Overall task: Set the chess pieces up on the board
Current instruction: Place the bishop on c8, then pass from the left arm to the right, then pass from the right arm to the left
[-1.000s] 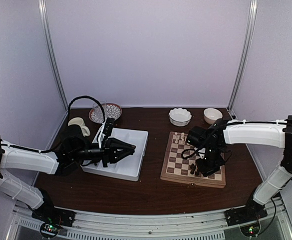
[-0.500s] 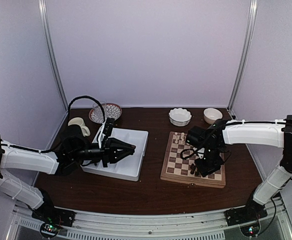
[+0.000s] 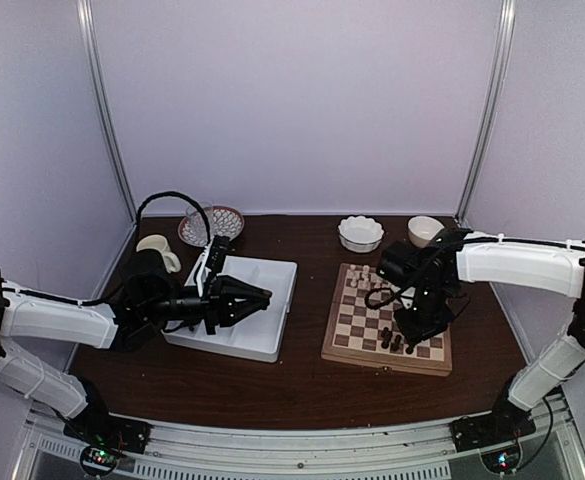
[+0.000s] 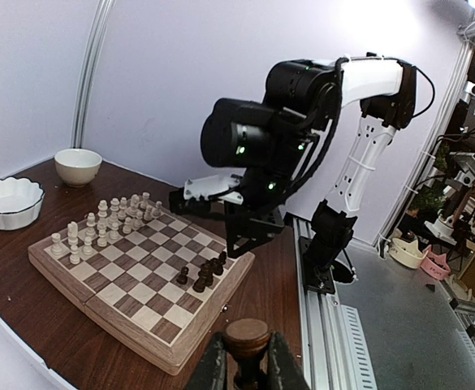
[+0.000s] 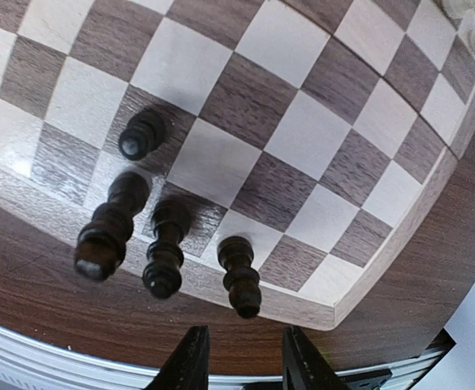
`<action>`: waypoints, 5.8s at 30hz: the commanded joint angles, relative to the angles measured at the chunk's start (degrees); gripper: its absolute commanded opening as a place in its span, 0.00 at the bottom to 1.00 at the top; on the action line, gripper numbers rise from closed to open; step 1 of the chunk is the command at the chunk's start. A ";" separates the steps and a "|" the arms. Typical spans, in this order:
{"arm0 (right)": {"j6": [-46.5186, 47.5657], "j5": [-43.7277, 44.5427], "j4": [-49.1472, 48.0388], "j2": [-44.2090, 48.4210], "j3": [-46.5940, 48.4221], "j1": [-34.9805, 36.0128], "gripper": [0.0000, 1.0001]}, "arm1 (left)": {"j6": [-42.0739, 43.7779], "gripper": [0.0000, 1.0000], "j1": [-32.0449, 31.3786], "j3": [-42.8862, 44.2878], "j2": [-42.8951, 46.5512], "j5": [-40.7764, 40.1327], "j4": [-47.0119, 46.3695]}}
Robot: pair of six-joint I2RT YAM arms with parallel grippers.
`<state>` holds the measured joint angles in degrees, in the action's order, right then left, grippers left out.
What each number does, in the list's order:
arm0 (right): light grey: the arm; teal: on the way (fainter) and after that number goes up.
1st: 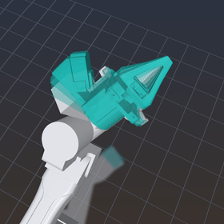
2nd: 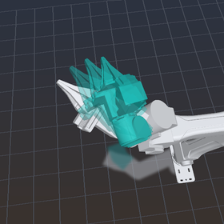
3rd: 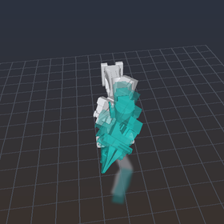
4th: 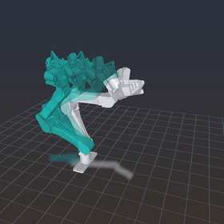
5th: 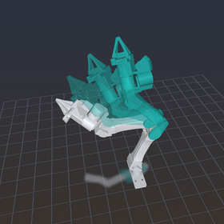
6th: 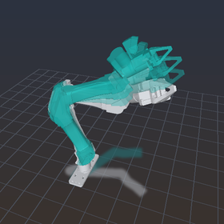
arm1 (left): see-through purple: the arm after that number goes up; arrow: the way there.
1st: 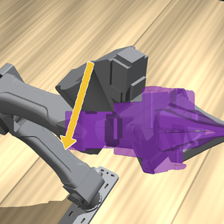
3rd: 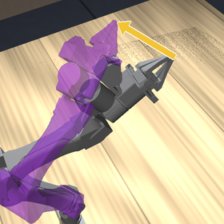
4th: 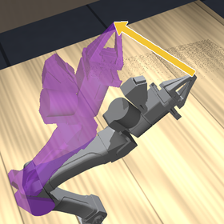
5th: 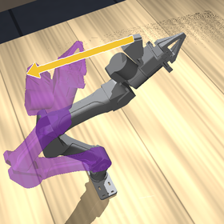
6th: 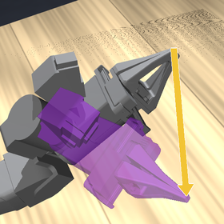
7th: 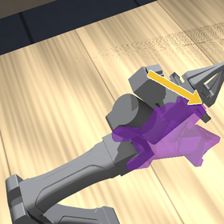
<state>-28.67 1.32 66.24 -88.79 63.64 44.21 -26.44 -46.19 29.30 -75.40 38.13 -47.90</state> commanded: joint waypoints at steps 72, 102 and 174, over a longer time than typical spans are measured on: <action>53.00 4.88 -84.76 11.16 -20.66 23.28 0.83 | -12.03 0.10 -2.49 15.42 -12.71 6.52 14.73; 52.38 8.97 -93.99 7.60 -21.97 27.08 0.32 | -14.18 0.10 -3.45 14.62 -14.70 7.58 9.08; -21.35 -44.69 -104.99 -12.73 -5.98 15.82 0.18 | 47.44 0.34 -7.80 -13.23 4.96 -14.65 -10.09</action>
<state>-48.45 -42.15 -34.54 -100.64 56.07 59.57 20.12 -53.65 14.59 -70.15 23.18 -57.82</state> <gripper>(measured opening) 0.323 0.374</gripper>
